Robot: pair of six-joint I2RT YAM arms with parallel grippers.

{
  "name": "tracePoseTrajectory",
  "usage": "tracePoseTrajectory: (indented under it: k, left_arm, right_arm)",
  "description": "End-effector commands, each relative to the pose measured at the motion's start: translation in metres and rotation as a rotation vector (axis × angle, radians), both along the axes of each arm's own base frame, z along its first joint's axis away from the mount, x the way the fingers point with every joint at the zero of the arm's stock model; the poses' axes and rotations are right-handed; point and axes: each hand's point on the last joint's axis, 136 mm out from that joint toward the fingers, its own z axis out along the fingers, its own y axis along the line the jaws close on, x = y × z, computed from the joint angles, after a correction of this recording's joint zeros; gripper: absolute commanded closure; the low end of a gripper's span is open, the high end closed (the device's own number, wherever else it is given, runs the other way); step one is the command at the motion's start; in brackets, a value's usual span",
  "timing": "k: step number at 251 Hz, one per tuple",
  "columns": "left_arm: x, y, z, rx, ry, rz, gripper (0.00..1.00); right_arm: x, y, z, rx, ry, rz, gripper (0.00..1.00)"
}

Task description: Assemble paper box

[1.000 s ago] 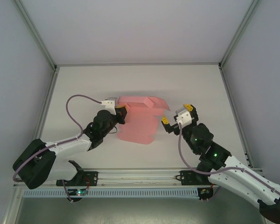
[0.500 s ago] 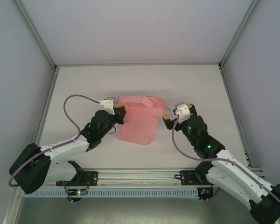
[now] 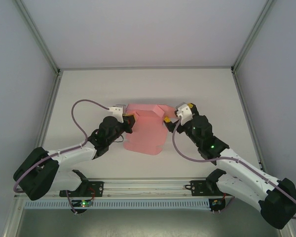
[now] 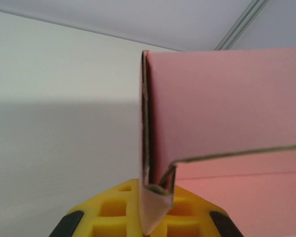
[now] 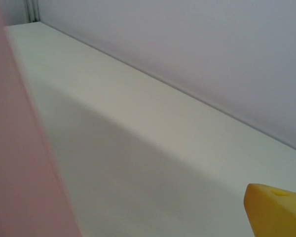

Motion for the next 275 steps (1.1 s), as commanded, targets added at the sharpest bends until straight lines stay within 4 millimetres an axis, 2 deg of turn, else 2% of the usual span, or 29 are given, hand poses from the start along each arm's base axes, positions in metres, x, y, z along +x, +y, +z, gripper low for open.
tracePoseTrajectory:
  k: [1,52,73,92,123,147,167,192,220,231,246,275]
  left_arm:
    - [0.005,-0.008,0.012,-0.016,-0.041,-0.040,1.00]
    - [0.007,-0.017,0.013,-0.045,-0.030,-0.069,1.00]
    - [0.007,-0.017,0.013,-0.045,-0.027,-0.064,1.00]
    - [0.009,-0.013,0.011,-0.033,-0.023,-0.042,1.00]
    - [0.010,-0.004,0.006,-0.004,-0.016,0.001,1.00]
    - [0.012,0.007,0.000,0.037,-0.009,0.052,1.00]
    - [0.012,0.015,-0.004,0.069,-0.014,0.080,1.00]
    - [0.012,0.026,-0.007,0.096,-0.001,0.109,1.00]
    - [0.010,0.030,-0.006,0.094,-0.006,0.112,1.00]
    - [0.009,0.031,-0.005,0.090,-0.009,0.112,1.00]
    - [0.006,0.031,-0.003,0.086,-0.015,0.100,1.00]
    - [0.001,0.027,0.001,0.078,-0.025,0.064,1.00]
  right_arm:
    - [0.004,0.023,0.024,0.056,-0.061,0.069,0.02]
    - [0.013,0.044,-0.008,0.028,0.002,0.080,0.02]
    - [0.018,0.041,-0.023,-0.049,0.017,0.019,0.02]
    - [0.021,0.032,-0.026,-0.099,0.007,-0.058,0.02]
    - [0.013,0.023,-0.014,-0.063,-0.010,-0.062,0.02]
    - [-0.002,0.016,0.000,-0.009,-0.014,-0.015,0.02]
    - [-0.018,0.005,0.003,0.003,0.007,0.042,0.02]
    - [-0.026,-0.024,0.019,0.086,-0.001,0.032,0.02]
    - [-0.030,-0.053,0.046,0.241,-0.065,0.010,0.02]
    - [-0.027,-0.065,0.054,0.292,-0.077,-0.017,0.02]
    - [-0.020,-0.077,0.055,0.329,-0.044,-0.042,0.03]
    - [0.004,-0.078,0.040,0.375,0.124,-0.016,0.09]
